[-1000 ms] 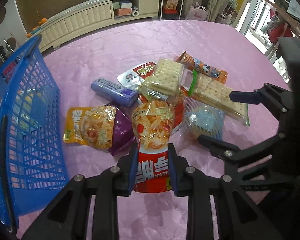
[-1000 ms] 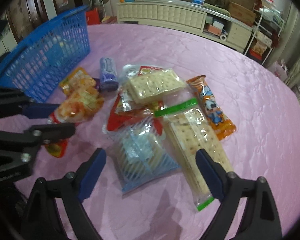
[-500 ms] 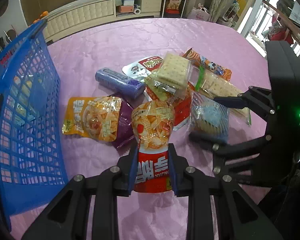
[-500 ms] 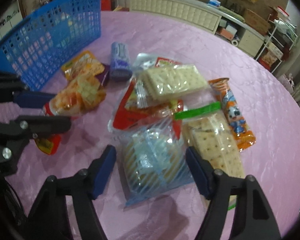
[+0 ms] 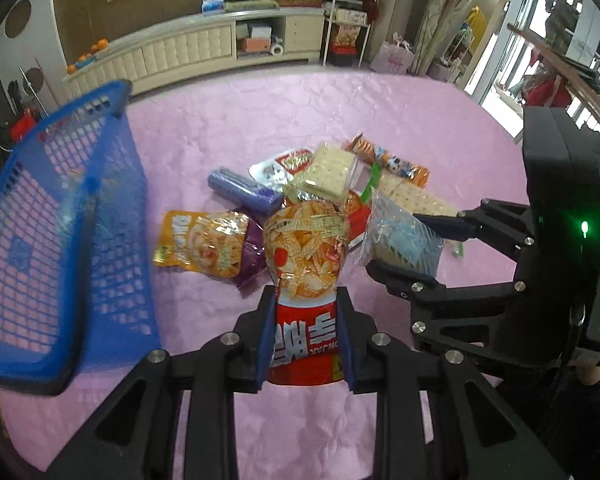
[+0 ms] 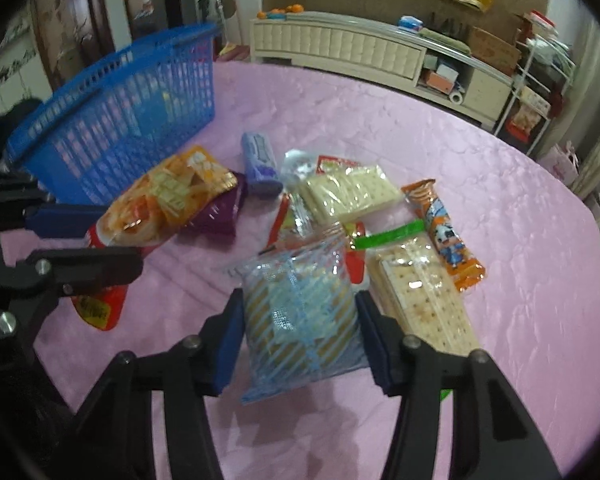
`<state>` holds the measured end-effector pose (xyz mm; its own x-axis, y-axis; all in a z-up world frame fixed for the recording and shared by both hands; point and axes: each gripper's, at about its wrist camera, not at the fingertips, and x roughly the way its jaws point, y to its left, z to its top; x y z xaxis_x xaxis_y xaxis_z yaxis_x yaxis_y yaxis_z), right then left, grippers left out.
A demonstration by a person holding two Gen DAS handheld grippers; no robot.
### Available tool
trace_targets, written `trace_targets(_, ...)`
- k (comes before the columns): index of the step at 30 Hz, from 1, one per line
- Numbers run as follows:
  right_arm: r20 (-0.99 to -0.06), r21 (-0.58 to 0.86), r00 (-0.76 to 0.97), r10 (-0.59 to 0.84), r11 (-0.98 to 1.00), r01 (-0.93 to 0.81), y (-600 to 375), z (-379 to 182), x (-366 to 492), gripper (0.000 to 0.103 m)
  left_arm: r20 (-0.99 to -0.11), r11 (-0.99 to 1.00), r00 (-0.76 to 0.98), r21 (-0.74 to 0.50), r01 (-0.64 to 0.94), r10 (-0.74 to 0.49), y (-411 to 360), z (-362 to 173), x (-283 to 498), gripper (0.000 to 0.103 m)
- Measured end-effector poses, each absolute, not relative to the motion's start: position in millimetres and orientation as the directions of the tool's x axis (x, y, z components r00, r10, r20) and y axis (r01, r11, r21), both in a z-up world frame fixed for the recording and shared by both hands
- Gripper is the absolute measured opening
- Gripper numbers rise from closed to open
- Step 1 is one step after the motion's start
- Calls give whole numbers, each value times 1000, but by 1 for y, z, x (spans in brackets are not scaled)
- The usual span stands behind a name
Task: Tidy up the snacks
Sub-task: 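Release the striped bag into the basket with the right tool while the left tool holds the pouch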
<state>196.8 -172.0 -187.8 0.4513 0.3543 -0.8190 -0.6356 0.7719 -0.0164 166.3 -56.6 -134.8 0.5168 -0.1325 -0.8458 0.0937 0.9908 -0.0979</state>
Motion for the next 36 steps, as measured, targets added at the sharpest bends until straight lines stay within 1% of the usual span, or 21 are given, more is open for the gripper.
trace_targets(3,-802,0,468,372,782,-623,-171,-166,180,58,-831,993,544,-87,82,-118,-49,-118,153,26)
trace_targets(10,-751,23,507,423,785,-620,-157,-111,173,58,-783,996,616,-63,59,-86,-28,-78,119,26)
trace_targets(13,-719,-12,542,436,771,-637,-147,-89,156,59,-765,997,639,-53,55,-76,-18,-62,108,26)
trace_targets(16,-703,-34,557,443,760,-649,-138,-77,145,59,-742,998,667,-32,58,-63,-8,-46,94,26)
trace_targets(25,-668,-20,562,488,743,-669,-108,-46,125,59,-701,1000,713,-11,15,-18,35,-20,69,26)
trace_targets(36,-661,11,526,536,708,-706,-67,-33,133,59,-672,999,740,-13,-45,24,85,-2,57,26)
